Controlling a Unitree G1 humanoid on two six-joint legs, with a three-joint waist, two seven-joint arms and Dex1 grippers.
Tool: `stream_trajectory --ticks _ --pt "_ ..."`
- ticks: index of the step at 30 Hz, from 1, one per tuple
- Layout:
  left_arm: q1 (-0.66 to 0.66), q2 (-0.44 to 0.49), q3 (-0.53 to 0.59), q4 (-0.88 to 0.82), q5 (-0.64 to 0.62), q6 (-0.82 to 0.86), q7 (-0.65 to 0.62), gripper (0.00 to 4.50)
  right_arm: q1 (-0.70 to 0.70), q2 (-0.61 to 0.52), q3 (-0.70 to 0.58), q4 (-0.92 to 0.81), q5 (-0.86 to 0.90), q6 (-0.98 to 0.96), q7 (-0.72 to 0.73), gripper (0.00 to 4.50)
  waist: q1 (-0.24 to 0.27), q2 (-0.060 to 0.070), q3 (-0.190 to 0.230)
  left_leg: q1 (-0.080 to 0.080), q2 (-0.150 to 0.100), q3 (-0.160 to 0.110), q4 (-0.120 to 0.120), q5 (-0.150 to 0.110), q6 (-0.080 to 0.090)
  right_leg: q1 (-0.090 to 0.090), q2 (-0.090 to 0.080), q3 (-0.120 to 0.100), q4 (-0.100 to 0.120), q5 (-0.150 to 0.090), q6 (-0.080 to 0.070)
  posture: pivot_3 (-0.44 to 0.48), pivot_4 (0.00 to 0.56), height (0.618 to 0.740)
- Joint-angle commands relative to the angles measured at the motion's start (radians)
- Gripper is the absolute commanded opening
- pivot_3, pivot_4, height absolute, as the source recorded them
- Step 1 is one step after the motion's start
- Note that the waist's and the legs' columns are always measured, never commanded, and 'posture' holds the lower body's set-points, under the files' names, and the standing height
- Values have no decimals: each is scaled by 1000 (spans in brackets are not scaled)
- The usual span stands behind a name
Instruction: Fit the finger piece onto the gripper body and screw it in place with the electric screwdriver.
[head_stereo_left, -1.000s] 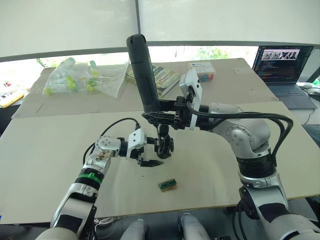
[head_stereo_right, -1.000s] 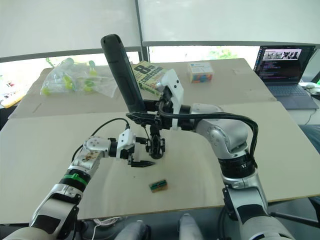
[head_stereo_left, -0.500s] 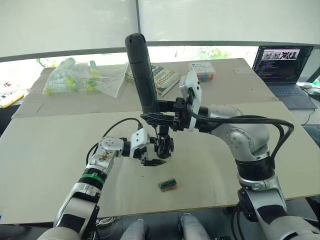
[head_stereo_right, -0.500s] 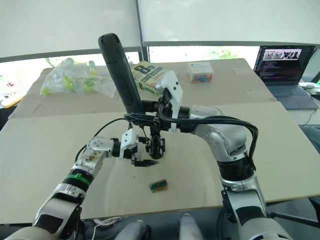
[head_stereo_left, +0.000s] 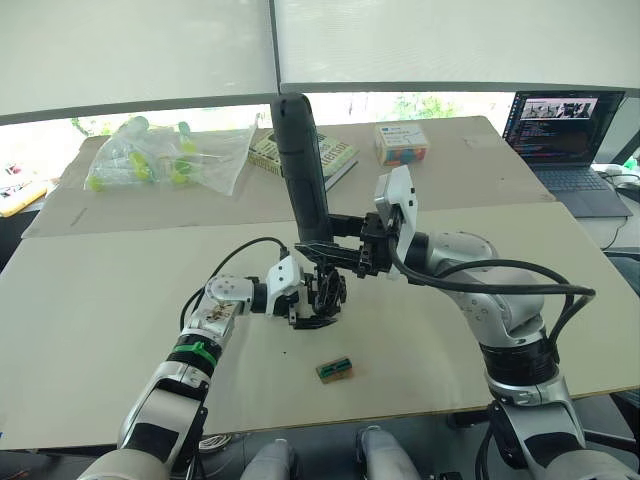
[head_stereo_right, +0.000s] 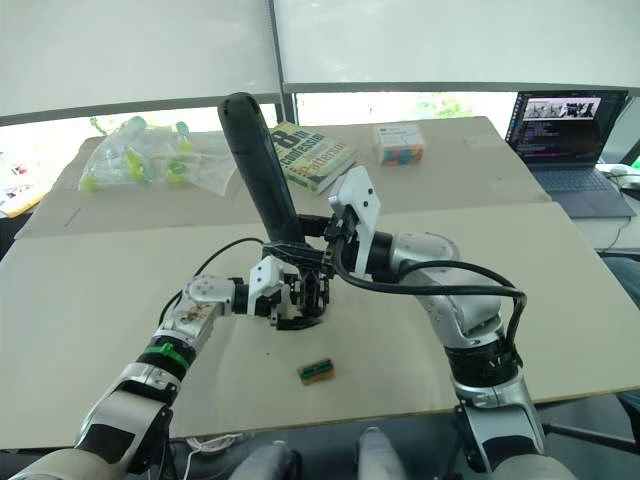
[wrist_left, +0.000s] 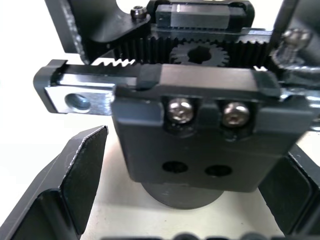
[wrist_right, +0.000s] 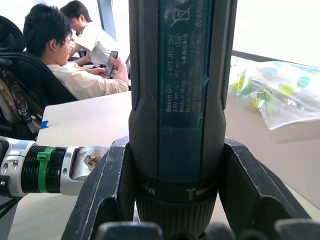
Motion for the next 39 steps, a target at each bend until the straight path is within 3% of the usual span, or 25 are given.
stream_trajectory --ticks 1,9,26,31,39 --pt "-25 4 9 1 3 -24 -1 4500 -24 0 -13 -51 -2 -59 12 1911 0 0 0 0 0 0 0 0 0 0 0 0 0 0 0 0 150 740" --pt "-22 18 11 -11 -1 -21 -15 4500 -136 9 -74 -28 65 42 -29 1911 -1 0 0 0 0 0 0 0 0 0 0 0 0 0 0 0 150 740" --pt "-25 -7 9 11 -2 -34 -10 4500 -64 13 -58 -49 69 27 -39 1911 0 0 0 0 0 0 0 0 0 0 0 0 1 0 0 0 150 740" --pt "-30 -9 9 29 0 -44 -17 2327 -60 15 -58 -52 70 23 -42 1911 0 0 0 0 0 0 0 0 0 0 0 0 0 0 0 0 150 740" --pt "-31 -1 10 38 2 -48 -27 2342 -56 26 -55 -51 76 24 -50 1911 0 0 0 0 0 0 0 0 0 0 0 0 0 0 0 0 150 740"
